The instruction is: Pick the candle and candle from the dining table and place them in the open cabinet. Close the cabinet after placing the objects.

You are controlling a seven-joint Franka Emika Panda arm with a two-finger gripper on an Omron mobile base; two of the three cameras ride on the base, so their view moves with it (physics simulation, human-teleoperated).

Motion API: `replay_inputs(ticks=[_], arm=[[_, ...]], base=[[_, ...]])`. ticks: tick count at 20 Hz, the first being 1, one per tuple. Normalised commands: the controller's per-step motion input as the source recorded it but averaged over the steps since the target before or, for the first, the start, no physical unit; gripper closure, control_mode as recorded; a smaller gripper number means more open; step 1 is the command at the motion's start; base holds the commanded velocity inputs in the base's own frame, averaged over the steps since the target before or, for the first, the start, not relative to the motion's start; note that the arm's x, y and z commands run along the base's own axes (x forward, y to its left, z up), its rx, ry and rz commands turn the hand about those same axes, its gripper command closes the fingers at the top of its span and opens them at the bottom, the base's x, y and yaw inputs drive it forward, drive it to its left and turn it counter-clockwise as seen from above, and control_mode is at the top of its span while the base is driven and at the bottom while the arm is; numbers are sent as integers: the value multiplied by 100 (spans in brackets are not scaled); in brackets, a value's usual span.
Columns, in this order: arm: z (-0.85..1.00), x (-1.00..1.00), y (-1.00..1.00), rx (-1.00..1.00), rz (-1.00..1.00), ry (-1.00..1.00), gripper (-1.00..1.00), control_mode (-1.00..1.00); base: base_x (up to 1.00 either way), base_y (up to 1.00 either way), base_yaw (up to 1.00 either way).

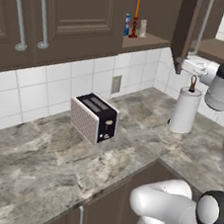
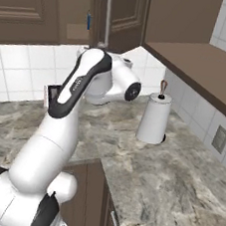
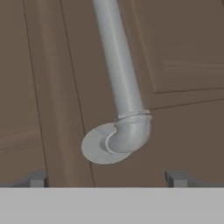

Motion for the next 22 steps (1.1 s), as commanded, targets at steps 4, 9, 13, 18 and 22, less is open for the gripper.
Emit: replay_inputs(ticks=[4, 9, 13, 18, 22], arm=[[-29, 100, 96, 1, 0, 0, -100, -100], [-34, 100, 94, 0, 0, 3, -100, -100], [-35, 100, 92, 2, 0, 10, -100, -100], [-48, 100, 83, 8, 0, 21, -100, -100], [-58, 100, 79, 5, 0, 25, -100, -100]], base=[[0, 0, 0], [0, 0, 0], [0, 0, 0], [0, 0, 0], [0, 0, 0]])
